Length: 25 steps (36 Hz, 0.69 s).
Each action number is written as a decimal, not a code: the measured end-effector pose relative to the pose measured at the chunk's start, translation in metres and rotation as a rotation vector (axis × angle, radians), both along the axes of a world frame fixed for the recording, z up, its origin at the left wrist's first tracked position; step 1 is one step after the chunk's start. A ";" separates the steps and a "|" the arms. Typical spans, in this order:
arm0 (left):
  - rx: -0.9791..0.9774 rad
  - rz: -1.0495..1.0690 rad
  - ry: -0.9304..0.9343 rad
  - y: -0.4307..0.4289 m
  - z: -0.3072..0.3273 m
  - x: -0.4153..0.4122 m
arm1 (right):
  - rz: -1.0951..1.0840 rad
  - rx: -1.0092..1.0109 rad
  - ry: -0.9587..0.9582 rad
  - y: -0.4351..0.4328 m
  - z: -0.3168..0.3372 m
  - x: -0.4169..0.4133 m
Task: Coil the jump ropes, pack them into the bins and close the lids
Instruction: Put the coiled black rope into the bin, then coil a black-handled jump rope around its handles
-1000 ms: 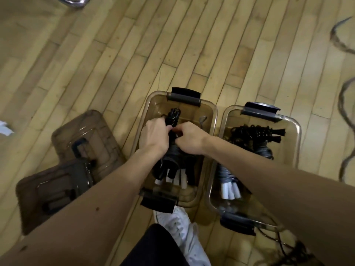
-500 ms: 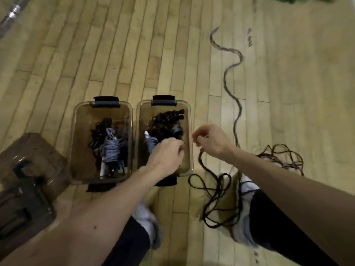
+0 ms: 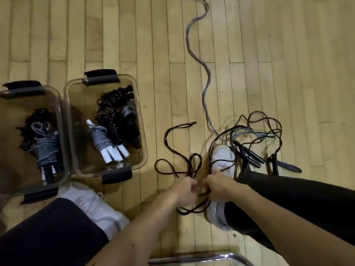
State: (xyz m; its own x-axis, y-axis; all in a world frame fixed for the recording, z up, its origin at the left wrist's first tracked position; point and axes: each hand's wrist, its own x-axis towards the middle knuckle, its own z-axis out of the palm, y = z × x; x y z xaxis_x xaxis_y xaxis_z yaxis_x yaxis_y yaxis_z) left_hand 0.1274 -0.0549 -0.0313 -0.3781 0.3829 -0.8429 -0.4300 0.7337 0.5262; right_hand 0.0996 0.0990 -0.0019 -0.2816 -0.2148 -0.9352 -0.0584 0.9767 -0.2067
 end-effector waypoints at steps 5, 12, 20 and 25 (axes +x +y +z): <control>0.048 -0.168 -0.096 0.016 -0.013 0.013 | 0.177 -0.098 0.044 0.010 -0.012 0.002; -0.004 -0.190 0.003 0.020 0.009 0.001 | 0.357 -0.113 0.110 0.011 -0.011 -0.003; 0.085 -0.039 0.095 0.003 0.077 -0.035 | 0.248 -0.087 0.324 0.016 0.039 -0.023; 0.052 0.008 0.284 -0.014 0.137 -0.057 | 0.122 -0.126 0.446 0.007 0.091 -0.042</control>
